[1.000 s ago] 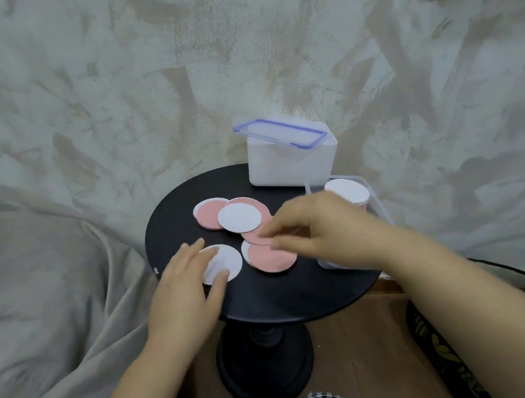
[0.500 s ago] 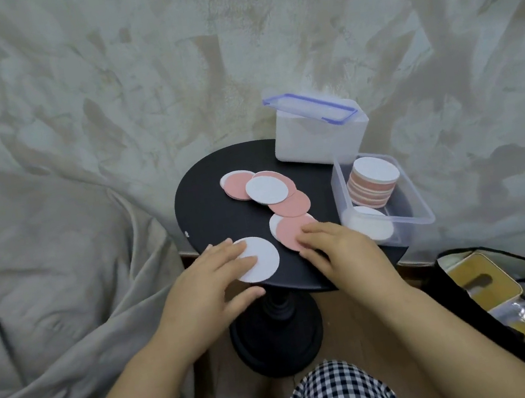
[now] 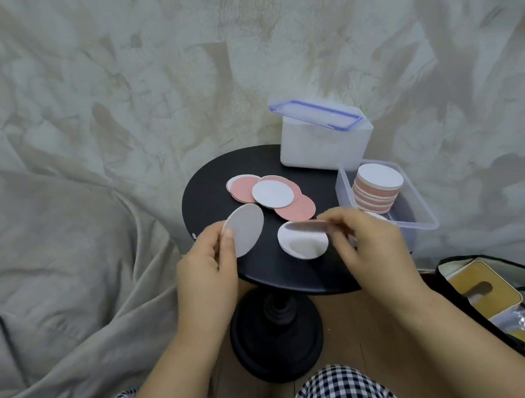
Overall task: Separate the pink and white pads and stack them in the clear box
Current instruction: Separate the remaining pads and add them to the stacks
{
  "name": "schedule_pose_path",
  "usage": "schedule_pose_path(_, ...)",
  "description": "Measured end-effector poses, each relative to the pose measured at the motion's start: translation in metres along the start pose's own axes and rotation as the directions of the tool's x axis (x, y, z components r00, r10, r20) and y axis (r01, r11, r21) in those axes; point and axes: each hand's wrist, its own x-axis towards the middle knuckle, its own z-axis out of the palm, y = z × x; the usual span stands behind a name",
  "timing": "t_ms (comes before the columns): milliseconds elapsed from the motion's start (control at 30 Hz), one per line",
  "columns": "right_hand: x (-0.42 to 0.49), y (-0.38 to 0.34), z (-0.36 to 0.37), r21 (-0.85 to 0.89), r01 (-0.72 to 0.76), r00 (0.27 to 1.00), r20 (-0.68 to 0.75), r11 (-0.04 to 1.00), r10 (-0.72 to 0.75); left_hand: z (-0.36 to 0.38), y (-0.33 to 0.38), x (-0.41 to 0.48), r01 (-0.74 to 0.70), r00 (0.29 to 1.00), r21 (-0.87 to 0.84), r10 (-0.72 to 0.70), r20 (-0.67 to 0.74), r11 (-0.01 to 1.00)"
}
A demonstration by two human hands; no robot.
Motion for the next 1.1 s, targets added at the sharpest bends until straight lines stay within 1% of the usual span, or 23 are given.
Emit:
schedule_pose_path(33,0.001,-0.004,-0.001,0.087,-0.043,0.999,-0.012,0.995,0.044,0.004,0.003,-0.001,0.068,0.998,-0.107,-0.067,0.012,0.992)
schedule_pose_path(67,0.002,-0.008,-0.002,0.180,-0.092,0.996,-0.007,0.979,0.094,0.008,0.007,-0.003,0.143,0.990,-0.231,-0.137,0.045,0.962)
schedule_pose_path(100,0.004,-0.012,-0.003,0.267,-0.135,0.990,0.011,0.954,0.138,0.011,0.012,-0.005,0.213,0.977,-0.336,-0.194,0.089,0.917)
schedule_pose_path(133,0.005,-0.016,-0.002,0.341,-0.169,0.985,0.033,0.925,0.168,0.015,0.016,-0.008,0.258,0.966,-0.399,-0.225,0.128,0.880)
schedule_pose_path(167,0.005,-0.019,-0.001,0.402,-0.196,0.980,0.056,0.894,0.189,0.017,0.019,-0.010,0.278,0.960,-0.419,-0.232,0.159,0.864)
schedule_pose_path(233,0.006,-0.022,0.004,0.490,-0.233,0.972,0.092,0.840,0.217,0.020,0.022,-0.015,0.284,0.955,-0.415,-0.214,0.206,0.865)
schedule_pose_path(300,0.006,-0.023,0.009,0.508,-0.237,0.971,0.099,0.828,0.218,0.020,0.023,-0.016,0.275,0.956,-0.417,-0.201,0.213,0.867)
schedule_pose_path(367,0.005,-0.019,0.013,0.436,-0.201,0.979,0.064,0.877,0.192,0.016,0.020,-0.014,0.265,0.963,-0.418,-0.214,0.166,0.869)
schedule_pose_path(433,0.006,-0.012,0.014,0.254,-0.151,0.988,0.061,0.955,0.140,0.009,0.015,-0.011,0.248,0.969,-0.408,-0.227,0.100,0.879)
schedule_pose_path(467,0.007,-0.009,0.014,0.129,-0.120,0.989,0.097,0.984,0.108,0.005,0.013,-0.010,0.243,0.970,-0.409,-0.233,0.074,0.880)
schedule_pose_path(533,0.008,-0.003,0.017,-0.100,-0.043,0.965,0.252,0.994,0.067,-0.002,0.008,-0.007,0.240,0.968,-0.414,-0.247,0.037,0.878)
schedule_pose_path(600,0.010,-0.002,0.018,-0.217,-0.006,0.921,0.380,0.976,0.090,-0.008,0.003,-0.006,0.242,0.966,-0.398,-0.260,0.007,0.885)
schedule_pose_path(633,0.012,-0.003,0.018,-0.237,-0.006,0.910,0.401,0.972,0.103,-0.009,0.001,-0.007,0.243,0.964,-0.389,-0.264,-0.001,0.889)
schedule_pose_path(800,0.018,-0.009,0.021,-0.317,0.035,0.903,0.417,0.948,0.106,-0.010,-0.006,-0.010,0.263,0.959,-0.367,-0.283,0.001,0.892)
schedule_pose_path(867,0.022,-0.009,0.023,-0.270,0.000,0.901,0.419,0.963,0.117,-0.010,-0.006,-0.009,0.264,0.960,-0.357,-0.281,0.005,0.896)
schedule_pose_path(933,0.026,-0.007,0.023,-0.173,-0.082,0.899,0.412,0.982,0.148,-0.011,-0.006,-0.009,0.265,0.960,-0.355,-0.280,0.010,0.897)
schedule_pose_path(1100,0.032,-0.004,0.017,-0.049,-0.207,0.882,0.423,0.977,0.208,-0.011,-0.006,-0.009,0.268,0.960,-0.353,-0.281,0.018,0.896)
